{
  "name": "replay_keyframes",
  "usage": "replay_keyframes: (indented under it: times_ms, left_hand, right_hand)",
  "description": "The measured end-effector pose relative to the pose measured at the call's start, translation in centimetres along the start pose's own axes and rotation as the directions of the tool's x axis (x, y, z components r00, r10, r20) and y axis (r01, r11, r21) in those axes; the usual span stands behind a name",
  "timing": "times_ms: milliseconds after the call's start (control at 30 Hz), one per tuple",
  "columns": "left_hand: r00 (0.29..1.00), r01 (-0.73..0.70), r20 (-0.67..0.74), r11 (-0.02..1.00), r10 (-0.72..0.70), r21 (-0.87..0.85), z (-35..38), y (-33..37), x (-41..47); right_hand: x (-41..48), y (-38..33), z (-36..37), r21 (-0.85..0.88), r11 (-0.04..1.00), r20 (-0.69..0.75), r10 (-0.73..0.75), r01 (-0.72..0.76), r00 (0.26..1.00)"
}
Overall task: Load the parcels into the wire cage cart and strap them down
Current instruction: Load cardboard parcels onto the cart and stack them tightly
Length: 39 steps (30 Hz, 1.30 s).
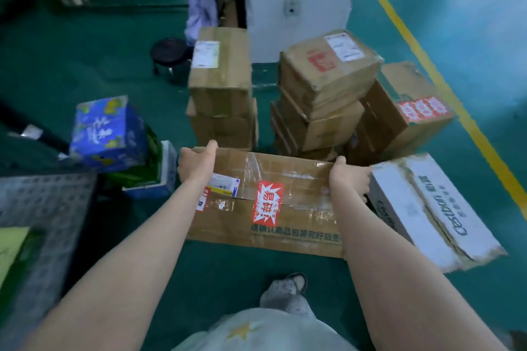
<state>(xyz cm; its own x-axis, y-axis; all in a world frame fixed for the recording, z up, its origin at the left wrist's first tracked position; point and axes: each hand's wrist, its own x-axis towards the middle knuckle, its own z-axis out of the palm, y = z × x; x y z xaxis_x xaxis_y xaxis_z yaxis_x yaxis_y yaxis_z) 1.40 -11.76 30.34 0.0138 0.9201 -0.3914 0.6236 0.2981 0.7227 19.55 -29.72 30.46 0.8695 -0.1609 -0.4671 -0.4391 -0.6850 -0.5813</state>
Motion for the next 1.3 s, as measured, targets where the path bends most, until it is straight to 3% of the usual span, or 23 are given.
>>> replay_keyframes:
  times_ms: [267,500,633,833,1000,1233,1300]
  left_hand:
    - [0.973,0.155,-0.155,0.982,-0.171,-0.109,-13.9,-7.5,1.7]
    - [0.947,0.177,-0.234,0.966,-0.22,-0.191,-22.3,-12.7,2.7]
    - [0.932,0.206,-0.252,0.953,-0.26,-0.22,-26.3,-13.3,4.7]
    - [0.889,0.207,-0.354,0.945,-0.29,-0.255,-31.3,-12.8,9.2]
    - [0.837,0.209,-0.437,0.932,-0.328,-0.297,-34.3,-11.6,13.7]
    - [0.815,0.131,-0.502,0.936,-0.29,-0.327,-37.8,-11.3,17.9]
    - [0.822,0.141,-0.488,0.935,-0.293,-0.325,-38.7,-11.6,19.0]
  right_hand:
    - [-10.7,-0.3,8.6,0.02,0.993,0.257,-0.118,0.117,0.959]
    - [-18.6,-0.1,14.0,-0.03,0.979,0.432,-0.169,0.202,0.886]
    - [-21.3,-2.4,17.5,-0.051,0.964,0.518,-0.196,0.259,0.832]
    - [-24.6,-7.2,24.3,-0.096,0.915,0.688,-0.223,0.391,0.691]
    - [-27.1,-11.4,29.2,-0.185,0.837,0.739,-0.226,0.514,0.635]
    - [-29.7,-13.1,34.4,-0.187,0.848,0.8,-0.162,0.496,0.578]
    - [-30.7,-13.5,35.5,-0.216,0.864,0.779,-0.128,0.455,0.614]
